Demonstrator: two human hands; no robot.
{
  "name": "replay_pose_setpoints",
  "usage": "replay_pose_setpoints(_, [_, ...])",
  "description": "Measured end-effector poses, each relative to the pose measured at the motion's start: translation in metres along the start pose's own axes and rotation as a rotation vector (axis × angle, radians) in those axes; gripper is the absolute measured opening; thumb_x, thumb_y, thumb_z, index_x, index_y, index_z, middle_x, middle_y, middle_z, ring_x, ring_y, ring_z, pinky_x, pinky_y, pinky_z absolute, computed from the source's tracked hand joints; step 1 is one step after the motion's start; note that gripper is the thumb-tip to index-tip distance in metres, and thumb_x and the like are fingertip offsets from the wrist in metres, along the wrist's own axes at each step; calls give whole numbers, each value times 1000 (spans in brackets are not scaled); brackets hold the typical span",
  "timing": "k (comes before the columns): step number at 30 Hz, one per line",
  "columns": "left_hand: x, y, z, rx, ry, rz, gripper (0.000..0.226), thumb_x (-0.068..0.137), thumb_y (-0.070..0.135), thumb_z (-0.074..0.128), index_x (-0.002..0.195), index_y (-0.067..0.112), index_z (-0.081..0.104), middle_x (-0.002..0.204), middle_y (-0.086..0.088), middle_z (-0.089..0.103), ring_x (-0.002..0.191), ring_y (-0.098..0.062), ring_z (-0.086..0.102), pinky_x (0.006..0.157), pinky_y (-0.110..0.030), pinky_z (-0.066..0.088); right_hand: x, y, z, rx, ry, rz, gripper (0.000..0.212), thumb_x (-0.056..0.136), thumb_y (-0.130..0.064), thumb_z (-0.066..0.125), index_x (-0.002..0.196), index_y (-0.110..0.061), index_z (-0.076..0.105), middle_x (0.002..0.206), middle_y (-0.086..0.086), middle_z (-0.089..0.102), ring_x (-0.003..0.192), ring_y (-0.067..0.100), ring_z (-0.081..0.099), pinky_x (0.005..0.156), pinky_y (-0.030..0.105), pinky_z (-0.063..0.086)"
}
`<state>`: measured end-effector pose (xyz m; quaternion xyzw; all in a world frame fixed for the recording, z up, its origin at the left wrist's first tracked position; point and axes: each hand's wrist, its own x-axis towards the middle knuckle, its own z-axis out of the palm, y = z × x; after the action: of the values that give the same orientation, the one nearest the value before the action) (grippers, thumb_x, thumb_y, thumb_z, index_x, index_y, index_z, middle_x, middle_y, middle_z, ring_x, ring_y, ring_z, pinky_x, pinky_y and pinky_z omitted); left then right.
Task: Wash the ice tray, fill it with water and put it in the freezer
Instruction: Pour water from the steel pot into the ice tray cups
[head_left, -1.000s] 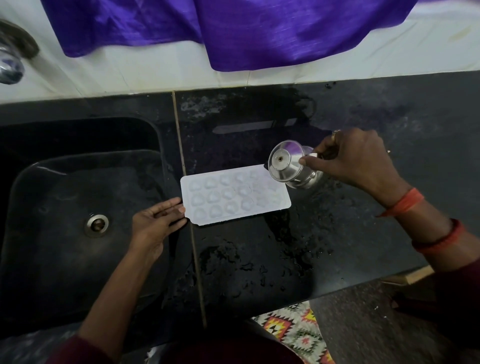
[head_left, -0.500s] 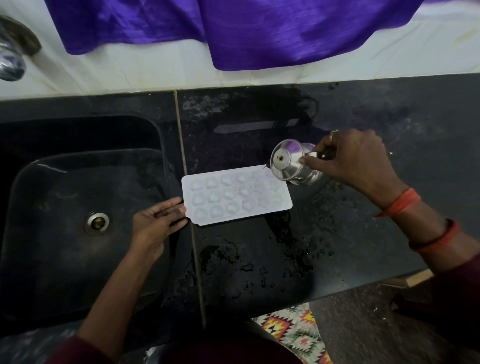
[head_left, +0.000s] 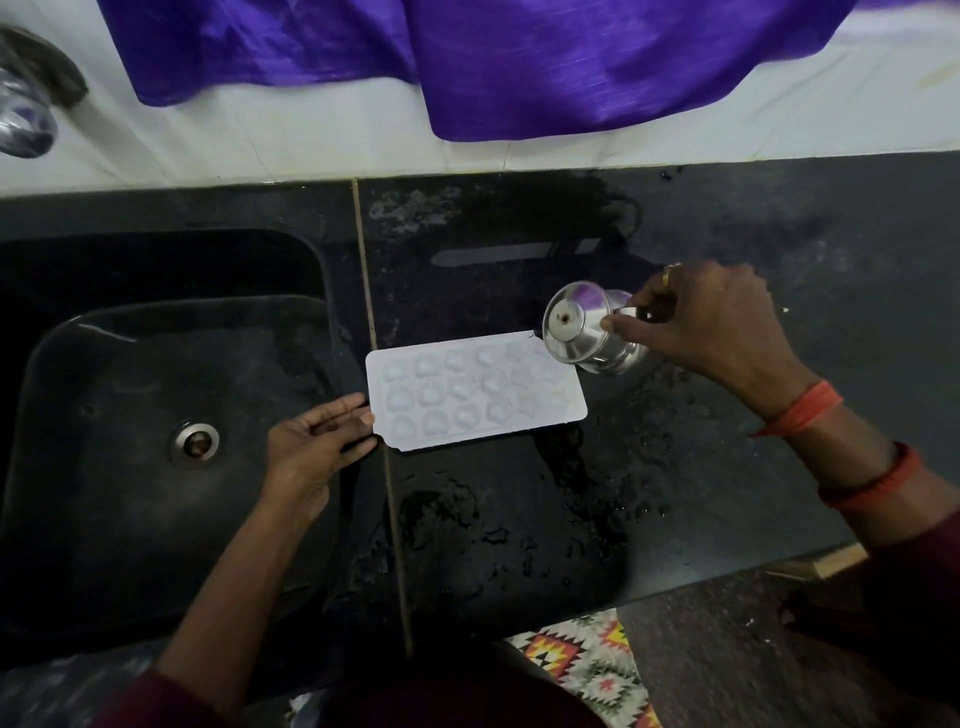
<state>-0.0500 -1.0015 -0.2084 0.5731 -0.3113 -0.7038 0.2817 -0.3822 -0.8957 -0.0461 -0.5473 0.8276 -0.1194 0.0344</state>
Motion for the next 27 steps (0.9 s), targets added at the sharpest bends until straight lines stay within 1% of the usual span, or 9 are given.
replay_pose_setpoints(2, [0, 0, 0, -3, -9, 0, 23, 84, -4, 73, 105, 5, 72, 93, -5, 78, 81, -12, 76, 78, -29, 62, 0, 1, 0, 16, -2, 4, 50, 72, -64, 66, 90, -19, 79, 78, 5, 76, 68, 23, 70, 69, 41, 61])
replay_pose_setpoints(7, [0, 0, 0, -11, -14, -3, 24, 84, -4, 73, 107, 4, 71, 89, -5, 79, 82, -13, 76, 77, -28, 62, 1, 3, -1, 48, 8, -12, 38, 78, -53, 78, 89, -17, 79, 77, 4, 75, 67, 19, 69, 68, 30, 54])
replay_pose_setpoints(13, [1, 0, -1, -8, -3, -8, 26, 84, -3, 74, 109, 4, 72, 102, -13, 76, 93, -21, 73, 78, -29, 62, 3, -3, -1, 84, 8, -26, 35, 77, -52, 79, 87, -18, 79, 74, 2, 74, 66, 16, 67, 60, 23, 42])
replay_pose_setpoints(15, [0, 0, 0, -9, -2, -9, 26, 84, -4, 73, 110, 3, 71, 103, -14, 76, 95, -23, 73, 78, -30, 62, 4, -7, -1, 87, 10, -41, 37, 77, -52, 79, 88, -17, 80, 76, 2, 74, 65, 15, 67, 59, 23, 43])
replay_pose_setpoints(18, [0, 0, 0, -9, 5, -11, 25, 84, -3, 74, 109, 3, 71, 102, -13, 76, 93, -22, 73, 76, -29, 63, 6, -12, 1, 89, -2, -39, 40, 76, -53, 79, 90, -16, 80, 78, 3, 75, 68, 17, 69, 65, 27, 52])
replay_pose_setpoints(21, [0, -1, 0, -2, 11, -13, 25, 83, -3, 75, 107, 5, 72, 101, -13, 77, 93, -21, 74, 76, -29, 63, 8, -17, 3, 76, -3, -62, 39, 77, -52, 79, 92, -15, 79, 79, 5, 75, 69, 19, 69, 67, 28, 53])
replay_pose_setpoints(24, [0, -1, -1, -1, 12, -14, 26, 83, -3, 75, 108, 3, 72, 100, -12, 77, 93, -21, 74, 77, -30, 63, 8, -18, 5, 70, 4, -80, 41, 77, -53, 78, 93, -15, 78, 78, 5, 75, 68, 20, 69, 68, 33, 58])
replay_pose_setpoints(25, [1, 0, 0, -2, 13, -14, 26, 83, -3, 75, 108, 3, 72, 100, -12, 77, 93, -20, 74, 77, -30, 63, 8, -18, 6, 70, 7, -86, 41, 77, -54, 78, 92, -16, 78, 78, 5, 75, 68, 20, 69, 68, 33, 58])
replay_pose_setpoints(27, [1, 0, 0, 0, 14, -16, 25, 83, -3, 75, 107, 5, 72, 100, -12, 77, 93, -20, 74, 76, -29, 63, 9, -18, 8, 62, 9, -95, 39, 78, -53, 78, 92, -16, 79, 76, 4, 74, 65, 17, 65, 63, 25, 50])
